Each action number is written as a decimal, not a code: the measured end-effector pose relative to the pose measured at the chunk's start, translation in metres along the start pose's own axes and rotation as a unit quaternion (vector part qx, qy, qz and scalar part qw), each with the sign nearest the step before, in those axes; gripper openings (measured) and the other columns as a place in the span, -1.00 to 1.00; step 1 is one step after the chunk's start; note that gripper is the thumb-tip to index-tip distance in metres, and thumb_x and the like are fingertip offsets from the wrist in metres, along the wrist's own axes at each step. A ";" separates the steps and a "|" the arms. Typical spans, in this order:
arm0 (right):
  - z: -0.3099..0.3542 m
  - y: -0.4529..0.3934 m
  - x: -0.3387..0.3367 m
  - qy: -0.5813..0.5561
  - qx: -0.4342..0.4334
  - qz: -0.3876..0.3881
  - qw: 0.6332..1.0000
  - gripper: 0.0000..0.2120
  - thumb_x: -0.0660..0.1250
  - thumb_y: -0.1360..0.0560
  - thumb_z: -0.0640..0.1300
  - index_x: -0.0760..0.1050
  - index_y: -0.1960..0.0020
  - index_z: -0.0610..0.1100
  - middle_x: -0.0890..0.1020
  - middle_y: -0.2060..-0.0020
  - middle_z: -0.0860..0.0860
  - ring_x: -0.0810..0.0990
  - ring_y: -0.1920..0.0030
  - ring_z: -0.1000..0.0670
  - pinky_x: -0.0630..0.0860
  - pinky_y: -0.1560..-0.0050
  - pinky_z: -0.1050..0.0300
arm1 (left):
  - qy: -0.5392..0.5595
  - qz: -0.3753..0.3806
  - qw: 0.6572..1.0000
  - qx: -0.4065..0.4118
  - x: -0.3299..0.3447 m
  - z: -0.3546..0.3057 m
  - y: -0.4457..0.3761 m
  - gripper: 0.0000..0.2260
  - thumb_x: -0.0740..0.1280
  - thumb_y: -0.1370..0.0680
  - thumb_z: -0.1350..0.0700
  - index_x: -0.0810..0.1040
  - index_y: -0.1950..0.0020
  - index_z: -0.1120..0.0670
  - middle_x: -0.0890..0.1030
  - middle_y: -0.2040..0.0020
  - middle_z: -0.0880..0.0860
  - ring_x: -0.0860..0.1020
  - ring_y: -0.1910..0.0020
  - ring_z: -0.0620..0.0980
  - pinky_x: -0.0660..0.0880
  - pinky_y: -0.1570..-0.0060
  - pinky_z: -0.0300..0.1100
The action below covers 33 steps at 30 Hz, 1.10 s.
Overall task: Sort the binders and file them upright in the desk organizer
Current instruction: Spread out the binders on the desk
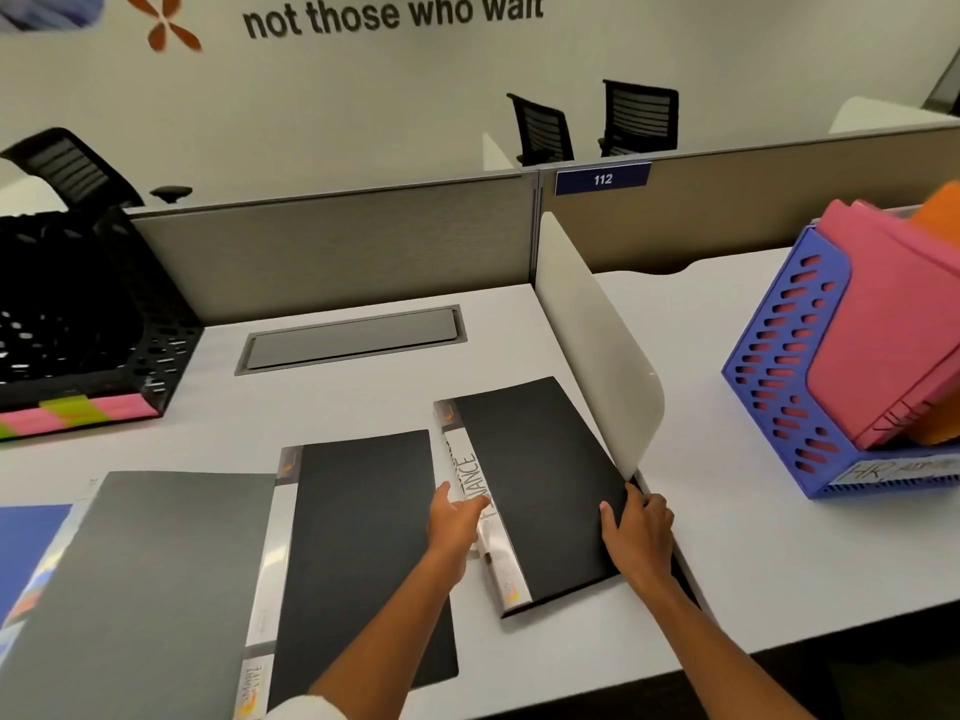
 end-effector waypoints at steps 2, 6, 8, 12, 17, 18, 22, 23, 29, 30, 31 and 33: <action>-0.003 0.003 0.000 -0.019 0.008 -0.006 1.000 -0.52 0.25 -0.58 0.04 0.37 -0.38 -0.24 0.44 -0.17 -0.22 0.44 -0.15 -0.21 0.49 -0.11 -0.04 | 0.031 -0.008 0.999 -0.024 -0.005 0.007 0.003 -0.42 0.39 -0.52 0.25 0.26 -0.50 0.12 0.60 -0.07 0.05 0.61 0.03 0.03 0.55 0.13 -0.09; -0.005 0.007 0.000 -0.030 0.016 -0.016 0.999 -0.59 0.21 -0.59 0.02 0.45 -0.30 -0.25 0.47 -0.11 -0.22 0.48 -0.11 -0.22 0.50 -0.10 -0.10 | 0.042 0.012 0.999 0.001 -0.004 0.015 0.012 -0.79 0.37 -0.53 0.29 0.57 -0.16 0.15 0.66 -0.10 0.11 0.66 0.06 0.01 0.63 0.18 -0.18; -0.004 0.007 0.000 -0.046 0.019 -0.017 0.999 -0.60 0.20 -0.60 0.01 0.47 -0.29 -0.24 0.47 -0.12 -0.22 0.49 -0.11 -0.22 0.49 -0.13 -0.11 | 0.058 0.024 0.998 0.020 -0.005 0.013 0.018 -0.77 0.36 -0.54 0.28 0.56 -0.19 0.17 0.66 -0.10 0.10 0.67 0.02 0.02 0.64 0.14 -0.19; 0.009 0.008 0.007 -0.098 -0.001 -0.007 0.995 -0.61 0.20 -0.61 -0.02 0.47 -0.29 -0.27 0.46 -0.17 -0.21 0.47 -0.17 -0.20 0.47 -0.16 -0.06 | 0.056 0.031 0.997 0.045 -0.017 0.005 0.023 -0.70 0.32 -0.58 0.25 0.50 -0.31 0.14 0.65 -0.13 0.10 0.66 -0.06 0.05 0.63 -0.04 -0.04; 0.044 0.015 0.026 -0.139 -0.031 0.031 0.989 -0.60 0.20 -0.62 -0.01 0.43 -0.34 -0.24 0.46 -0.22 -0.19 0.49 -0.19 -0.18 0.50 -0.16 -0.05 | 0.073 0.005 0.995 0.074 -0.053 -0.009 0.026 -0.71 0.29 -0.60 0.23 0.53 -0.32 0.13 0.69 -0.08 0.08 0.68 0.02 0.00 0.64 0.08 -0.14; 0.050 0.019 0.030 -0.147 -0.036 0.039 0.988 -0.60 0.20 -0.62 -0.01 0.43 -0.34 -0.23 0.46 -0.22 -0.18 0.50 -0.19 -0.18 0.50 -0.18 -0.05 | 0.070 -0.005 0.995 0.077 -0.062 -0.011 0.026 -0.72 0.29 -0.60 0.22 0.54 -0.31 0.13 0.69 -0.06 0.08 0.69 0.06 0.00 0.64 0.13 -0.15; 0.081 0.038 0.046 -0.176 -0.053 0.065 0.981 -0.58 0.21 -0.61 -0.02 0.40 -0.39 -0.23 0.48 -0.23 -0.18 0.50 -0.23 -0.19 0.48 -0.21 -0.04 | 0.047 -0.041 0.994 0.093 -0.106 -0.014 0.032 -0.76 0.30 -0.60 0.16 0.57 -0.26 0.07 0.70 0.00 0.05 0.69 0.12 0.00 0.63 0.22 -0.16; 0.087 0.042 0.050 -0.183 -0.060 0.070 0.979 -0.59 0.22 -0.61 -0.02 0.41 -0.37 -0.22 0.51 -0.22 -0.18 0.51 -0.23 -0.19 0.48 -0.21 -0.04 | 0.038 -0.046 0.994 0.097 -0.115 -0.014 0.033 -0.76 0.31 -0.60 0.14 0.58 -0.25 0.06 0.70 0.00 0.04 0.69 0.11 0.01 0.63 0.20 -0.15; 0.121 0.077 0.071 -0.212 -0.084 0.112 0.967 -0.70 0.24 -0.60 -0.09 0.51 -0.26 -0.23 0.61 -0.12 -0.14 0.59 -0.12 -0.16 0.53 -0.15 -0.01 | 0.010 -0.083 0.992 0.093 -0.179 -0.007 0.041 -0.77 0.30 -0.60 0.10 0.56 -0.25 0.04 0.68 -0.05 0.06 0.67 0.04 0.07 0.65 0.08 -0.04; 0.126 0.084 0.074 -0.212 -0.090 0.115 0.966 -0.71 0.25 -0.60 -0.10 0.51 -0.26 -0.22 0.61 -0.12 -0.14 0.59 -0.12 -0.15 0.52 -0.15 0.00 | 0.009 -0.090 0.992 0.093 -0.189 -0.005 0.043 -0.78 0.30 -0.60 0.11 0.56 -0.25 0.04 0.68 -0.05 0.06 0.67 0.06 0.06 0.65 0.09 -0.05; 0.130 0.093 0.077 -0.212 -0.093 0.119 0.965 -0.71 0.25 -0.60 -0.11 0.51 -0.26 -0.22 0.61 -0.12 -0.13 0.59 -0.12 -0.15 0.52 -0.16 0.01 | 0.008 -0.096 0.991 0.095 -0.199 -0.003 0.045 -0.78 0.30 -0.60 0.12 0.57 -0.24 0.05 0.68 -0.04 0.05 0.67 0.07 0.04 0.65 0.10 -0.06; 0.136 0.108 0.082 -0.213 -0.091 0.128 0.964 -0.72 0.27 -0.59 -0.14 0.51 -0.25 -0.22 0.61 -0.13 -0.14 0.59 -0.11 -0.15 0.52 -0.15 0.02 | 0.002 -0.106 0.989 0.099 -0.216 -0.001 0.048 -0.78 0.30 -0.60 0.16 0.59 -0.23 0.12 0.68 -0.07 0.05 0.67 0.05 0.05 0.64 0.01 0.00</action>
Point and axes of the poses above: each hand's wrist, its own y-axis away from the middle knuckle, its own x-axis out of the palm, z = x × y, the point moved 7 cm from there along -y, towards the middle knuckle
